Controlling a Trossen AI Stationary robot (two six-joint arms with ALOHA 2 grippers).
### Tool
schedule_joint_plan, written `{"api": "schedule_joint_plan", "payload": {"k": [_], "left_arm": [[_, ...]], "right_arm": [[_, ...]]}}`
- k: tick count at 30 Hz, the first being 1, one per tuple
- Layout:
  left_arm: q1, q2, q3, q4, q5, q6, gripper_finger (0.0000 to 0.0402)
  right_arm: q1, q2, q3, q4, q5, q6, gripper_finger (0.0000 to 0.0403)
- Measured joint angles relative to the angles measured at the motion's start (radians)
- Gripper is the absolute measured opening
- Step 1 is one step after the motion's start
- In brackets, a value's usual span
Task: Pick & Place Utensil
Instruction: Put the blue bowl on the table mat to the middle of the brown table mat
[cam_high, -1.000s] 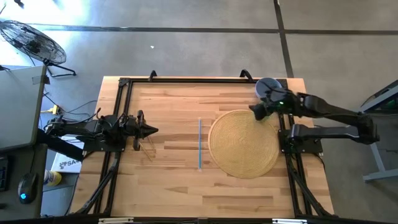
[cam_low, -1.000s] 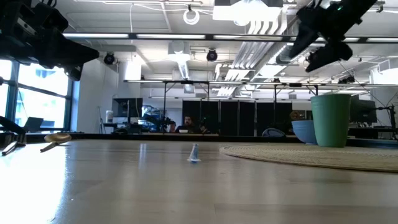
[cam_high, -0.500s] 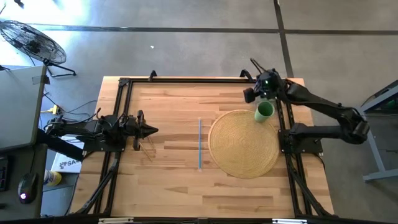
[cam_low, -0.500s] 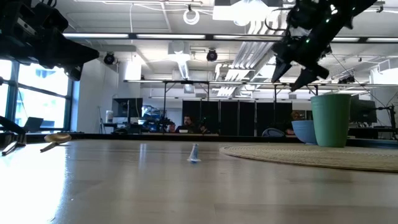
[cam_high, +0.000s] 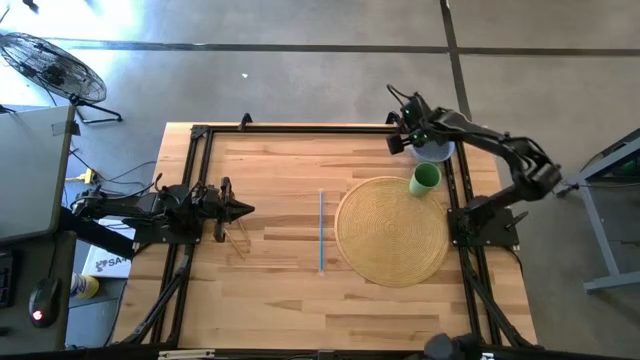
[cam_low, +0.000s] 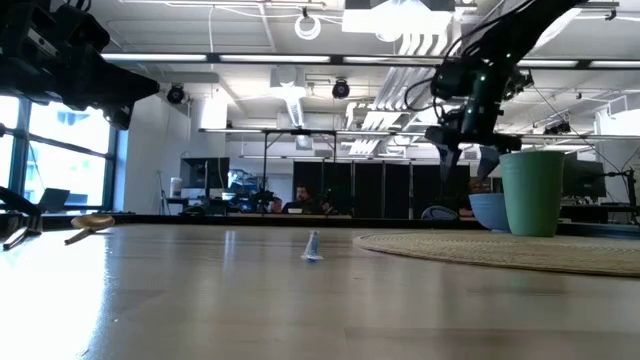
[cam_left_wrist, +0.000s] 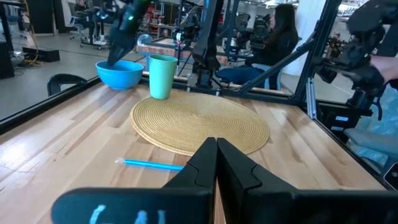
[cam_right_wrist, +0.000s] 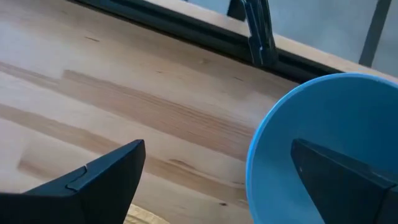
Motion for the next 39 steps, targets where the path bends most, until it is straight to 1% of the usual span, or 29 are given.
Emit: {"api": "schedule_joint_plan", "payload": {"k": [4, 8, 12, 28, 36, 39], "left_arm": [[0.000, 0.000, 0.000, 0.000, 0.000, 0.000, 0.0001], [0.000, 0.000, 0.000, 0.000, 0.000, 0.000, 0.0001], [0.000, 0.000, 0.000, 0.000, 0.000, 0.000, 0.0001], [0.000, 0.000, 0.000, 0.000, 0.000, 0.000, 0.0001], [0.000, 0.000, 0.000, 0.000, 0.000, 0.000, 0.0001], [0.000, 0.000, 0.000, 0.000, 0.000, 0.000, 0.0001]], "right_arm": [[-0.021, 0.075, 0.029, -0.032, 0.001, 0.011, 0.0396], [-0.045, 0.132, 0.025, -0.033, -0.004, 0.029, 0.0396], [-0.052, 0.159, 0.025, -0.022, 0.013, 0.027, 0.0380], [-0.053, 0.152, 0.024, 0.002, 0.010, 0.061, 0.0235], [-0.053, 0.152, 0.024, 0.001, 0.011, 0.061, 0.0149], [-0.053, 0.152, 0.024, 0.001, 0.011, 0.061, 0.0123]]}}
